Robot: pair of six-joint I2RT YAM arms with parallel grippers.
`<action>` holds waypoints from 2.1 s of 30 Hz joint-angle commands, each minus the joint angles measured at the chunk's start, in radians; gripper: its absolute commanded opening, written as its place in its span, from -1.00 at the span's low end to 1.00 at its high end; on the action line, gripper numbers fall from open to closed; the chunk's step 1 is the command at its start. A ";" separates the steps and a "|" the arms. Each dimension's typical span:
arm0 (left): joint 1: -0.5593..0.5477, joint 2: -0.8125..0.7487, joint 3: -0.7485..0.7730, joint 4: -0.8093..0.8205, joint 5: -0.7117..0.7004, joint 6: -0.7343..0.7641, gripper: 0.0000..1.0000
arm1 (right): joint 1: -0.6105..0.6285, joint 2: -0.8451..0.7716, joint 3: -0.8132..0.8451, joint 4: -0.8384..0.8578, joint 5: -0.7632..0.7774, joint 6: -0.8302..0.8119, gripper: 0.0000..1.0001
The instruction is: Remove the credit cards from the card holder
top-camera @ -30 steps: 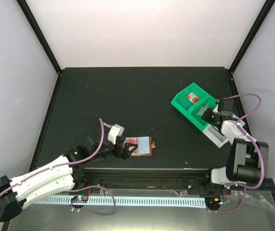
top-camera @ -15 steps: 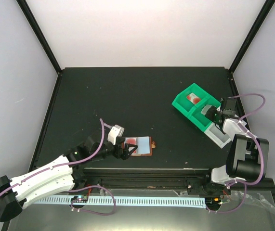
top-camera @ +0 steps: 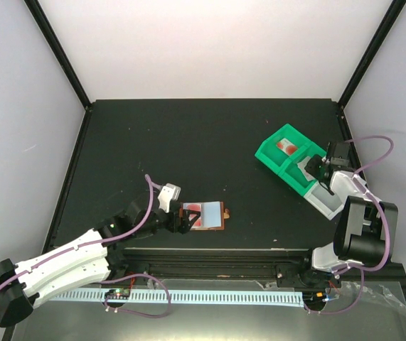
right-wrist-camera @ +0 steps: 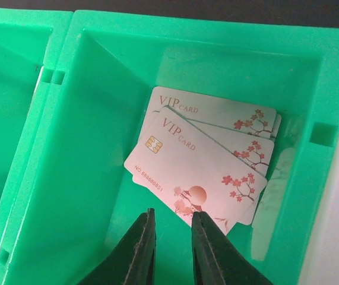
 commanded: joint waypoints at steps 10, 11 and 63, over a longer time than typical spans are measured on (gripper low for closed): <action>0.020 0.054 0.047 -0.116 -0.051 -0.041 0.98 | -0.009 -0.160 0.051 -0.117 -0.077 0.049 -0.51; 0.024 0.059 0.048 -0.118 -0.048 -0.040 0.98 | -0.009 -0.180 0.048 -0.122 -0.098 0.051 -0.50; 0.285 0.260 -0.079 0.178 0.277 -0.111 0.02 | 1.180 -0.106 -0.147 0.278 -0.073 0.368 -0.55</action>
